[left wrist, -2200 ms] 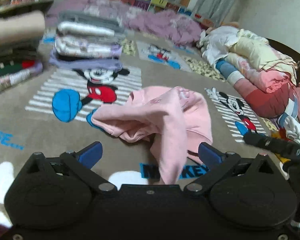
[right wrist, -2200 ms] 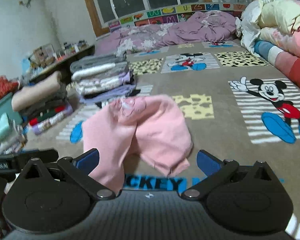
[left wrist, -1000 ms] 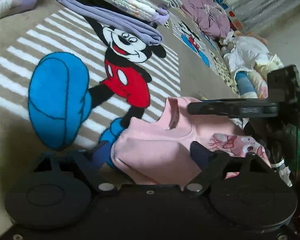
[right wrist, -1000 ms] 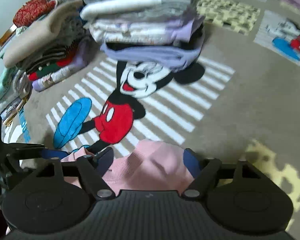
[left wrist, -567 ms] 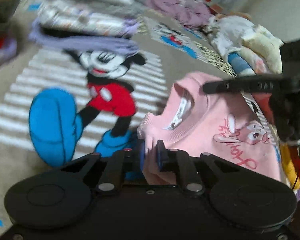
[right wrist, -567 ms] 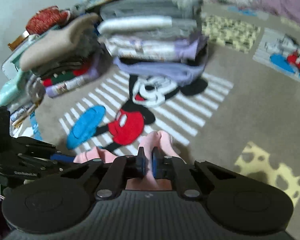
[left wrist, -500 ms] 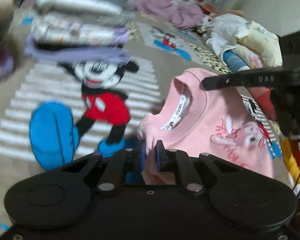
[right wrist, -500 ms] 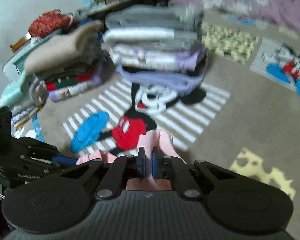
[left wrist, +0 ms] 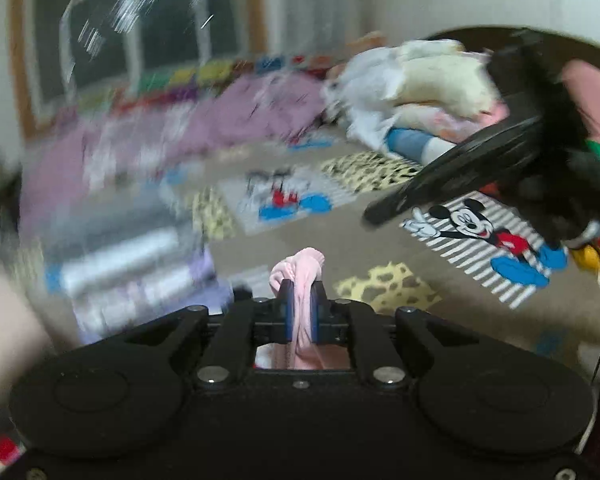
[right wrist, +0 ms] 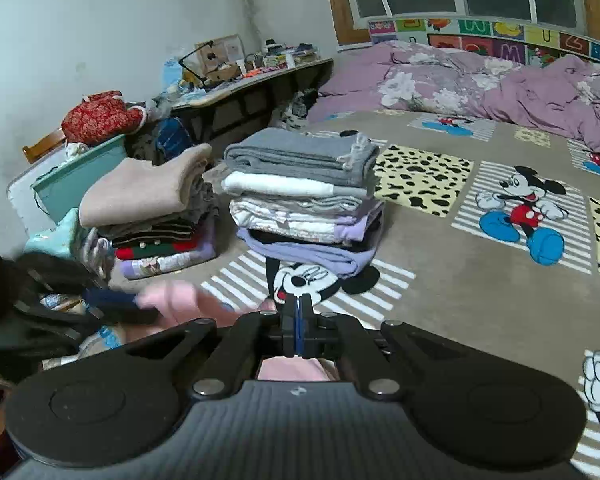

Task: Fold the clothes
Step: 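Lift the pink sweatshirt with both grippers, shaking it open to hang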

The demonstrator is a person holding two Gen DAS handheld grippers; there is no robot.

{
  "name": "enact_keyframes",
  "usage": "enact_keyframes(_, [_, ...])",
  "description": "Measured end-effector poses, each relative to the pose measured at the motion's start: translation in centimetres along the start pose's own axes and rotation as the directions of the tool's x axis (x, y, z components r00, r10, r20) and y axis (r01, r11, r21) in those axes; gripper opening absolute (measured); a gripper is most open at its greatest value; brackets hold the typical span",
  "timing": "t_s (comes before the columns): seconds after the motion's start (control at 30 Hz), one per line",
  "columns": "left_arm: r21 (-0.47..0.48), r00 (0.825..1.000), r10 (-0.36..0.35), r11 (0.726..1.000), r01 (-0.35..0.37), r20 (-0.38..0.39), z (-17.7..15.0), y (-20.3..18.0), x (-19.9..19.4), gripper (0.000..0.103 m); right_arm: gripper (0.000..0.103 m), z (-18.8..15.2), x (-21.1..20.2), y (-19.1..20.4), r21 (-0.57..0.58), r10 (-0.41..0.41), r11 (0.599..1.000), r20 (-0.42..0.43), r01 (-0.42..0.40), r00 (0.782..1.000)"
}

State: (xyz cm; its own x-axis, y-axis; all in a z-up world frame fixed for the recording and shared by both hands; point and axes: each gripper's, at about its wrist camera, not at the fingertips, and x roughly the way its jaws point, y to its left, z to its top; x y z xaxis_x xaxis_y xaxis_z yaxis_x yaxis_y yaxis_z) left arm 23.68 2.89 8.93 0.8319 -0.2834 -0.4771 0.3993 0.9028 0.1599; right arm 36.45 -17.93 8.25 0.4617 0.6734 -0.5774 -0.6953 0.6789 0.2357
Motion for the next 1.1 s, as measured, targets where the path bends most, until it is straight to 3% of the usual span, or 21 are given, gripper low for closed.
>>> enact_keyframes(0.07, [0.136,1.0,0.001,0.991,-0.004,0.023,1.7,-1.3,-1.7,0.006,0.004,-0.2,-0.4,0.1,-0.001,-0.002,1.0,0.005,0.002,1.0])
enact_keyframes(0.2, [0.384,0.997,0.044,0.921,-0.068,0.069,4.1,-3.5,-4.2,0.006,0.007,-1.0,-1.6,0.8,-0.018,0.011,1.0,0.014,-0.01,1.0])
enact_keyframes(0.33, [0.473,0.987,0.083,0.87,-0.139,0.137,6.8,-4.1,-5.2,0.006,0.026,-2.0,-2.8,0.7,0.01,0.064,0.998,0.032,-0.065,0.997])
enact_keyframes(0.47, [0.476,0.984,0.057,0.87,-0.132,0.169,7.7,-4.8,-5.4,0.006,0.03,-4.6,-2.4,2.7,0.006,0.118,0.993,-0.009,-0.118,0.993])
enact_keyframes(0.63, [0.522,0.997,0.024,0.851,-0.058,0.071,2.7,-6.4,-4.8,0.006,0.03,-9.1,-1.4,5.3,0.012,0.17,0.985,-0.081,-0.17,0.982])
enact_keyframes(0.73, [0.503,1.0,0.011,0.864,-0.007,-0.005,-1.7,-6.1,-4.5,0.006,0.031,-12.5,-0.2,7.2,-0.023,0.189,0.98,-0.189,-0.196,0.964])
enact_keyframes(0.87, [0.48,0.996,-0.006,0.876,0.046,-0.086,-7.4,-6.5,-5.2,0.006,0.033,-15.7,0.7,9.6,-0.12,0.13,0.978,-0.309,-0.174,0.942])
enact_keyframes(1.0, [0.43,0.994,0.003,0.902,0.046,-0.112,-10.4,-6.2,-5.8,0.006,0.033,-15.6,0.1,9.5,-0.187,0.051,0.976,-0.295,-0.11,0.954])
enact_keyframes(1.07, [0.405,0.993,0.011,0.914,0.037,-0.114,-11.3,-5.8,-6.0,0.006,0.034,-15.3,-0.5,10.0,-0.28,-0.015,0.958,-0.259,-0.06,0.966])
enact_keyframes(1.1, [0.392,0.993,0.014,0.92,0.032,-0.115,-11.8,-5.6,-6.1,0.006,0.039,-15.0,-0.6,10.4,-0.349,-0.06,0.937,-0.231,-0.025,0.971])
